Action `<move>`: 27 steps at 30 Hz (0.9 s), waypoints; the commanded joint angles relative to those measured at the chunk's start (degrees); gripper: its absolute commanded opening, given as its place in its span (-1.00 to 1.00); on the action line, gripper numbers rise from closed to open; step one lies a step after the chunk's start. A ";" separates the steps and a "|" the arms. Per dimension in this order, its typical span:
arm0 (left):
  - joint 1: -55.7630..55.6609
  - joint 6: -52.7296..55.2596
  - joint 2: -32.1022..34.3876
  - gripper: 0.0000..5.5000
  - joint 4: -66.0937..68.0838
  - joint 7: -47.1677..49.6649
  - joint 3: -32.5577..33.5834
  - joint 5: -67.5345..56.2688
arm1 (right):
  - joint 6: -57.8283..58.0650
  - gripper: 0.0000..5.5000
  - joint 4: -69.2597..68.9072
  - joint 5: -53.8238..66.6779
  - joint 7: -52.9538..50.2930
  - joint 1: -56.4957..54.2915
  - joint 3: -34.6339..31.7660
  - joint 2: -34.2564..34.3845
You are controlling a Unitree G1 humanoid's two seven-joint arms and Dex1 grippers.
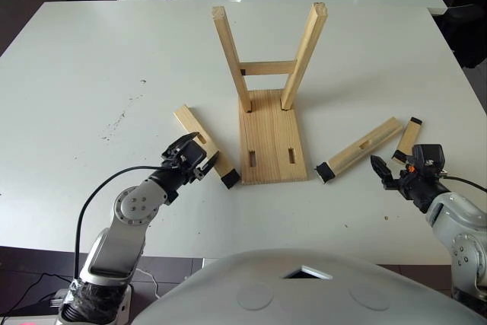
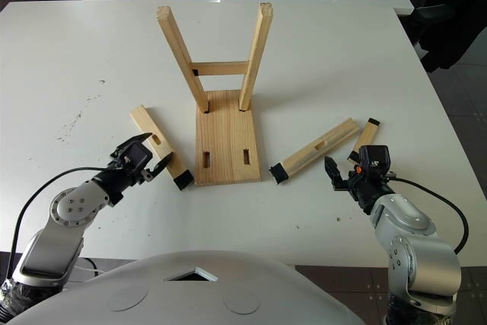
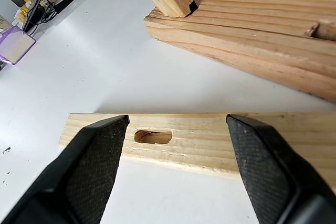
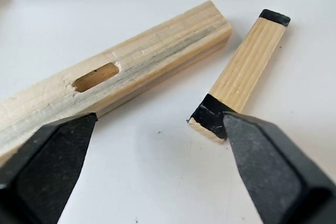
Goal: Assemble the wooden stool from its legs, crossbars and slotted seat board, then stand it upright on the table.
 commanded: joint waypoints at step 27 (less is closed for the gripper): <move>-3.31 -0.92 0.45 0.25 3.15 -1.71 -2.22 0.91 | -18.94 0.35 20.83 -8.20 -4.19 -3.13 1.60 5.12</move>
